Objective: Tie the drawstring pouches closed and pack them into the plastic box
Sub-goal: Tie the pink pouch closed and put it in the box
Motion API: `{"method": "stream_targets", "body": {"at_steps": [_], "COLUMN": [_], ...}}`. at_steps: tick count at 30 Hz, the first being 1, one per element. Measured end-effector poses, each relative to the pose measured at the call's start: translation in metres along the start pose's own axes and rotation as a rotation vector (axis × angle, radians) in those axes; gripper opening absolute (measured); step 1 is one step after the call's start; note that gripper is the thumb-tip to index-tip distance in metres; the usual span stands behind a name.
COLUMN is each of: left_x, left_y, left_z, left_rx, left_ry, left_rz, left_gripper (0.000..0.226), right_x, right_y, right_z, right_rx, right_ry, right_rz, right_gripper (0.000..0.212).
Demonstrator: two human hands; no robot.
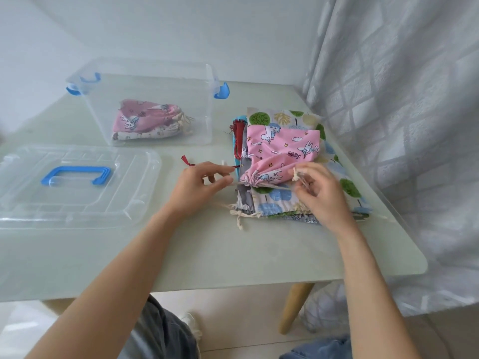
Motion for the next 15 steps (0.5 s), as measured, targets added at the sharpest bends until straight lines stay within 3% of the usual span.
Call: {"method": "stream_targets", "body": {"at_steps": [2,4,7,10,13,15], "left_x": [-0.002,-0.003,-0.002,-0.001,-0.004,-0.006], "left_y": [-0.003,-0.007,-0.013,-0.019,-0.021,-0.023], "left_z": [0.0,0.002,0.005,0.004,0.001,-0.002], "left_rx": [0.189,0.279,0.372,0.461,0.461,0.337], "left_ry": [-0.095,-0.132,-0.13,-0.159,-0.209,-0.223], "left_rz": [0.028,0.084,0.155,0.193,0.211,0.217], "left_gripper": [0.021,0.03,0.03,0.017,0.019,0.01], "right_x": [-0.006,-0.019,-0.046,-0.065,-0.063,-0.059], "right_y": [-0.004,0.0,0.021,0.056,0.075,0.077], "right_z": [-0.016,-0.039,-0.062,-0.059,-0.048,-0.04], "right_rx": [-0.166,-0.21,-0.02,0.081,0.082,0.031], "right_ry": [0.013,0.0,0.011,0.147,0.203,0.2], "right_rz": [-0.058,-0.118,-0.229,-0.326,-0.265,-0.191], "right_gripper": [0.038,0.027,0.007,0.017,0.016,0.012]}}
Point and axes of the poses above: each hand's wrist, its own x-axis away from the middle knuckle, its own y-axis out of the palm, z = x × y, the point moved 4 cm from there along -x, towards the middle knuckle
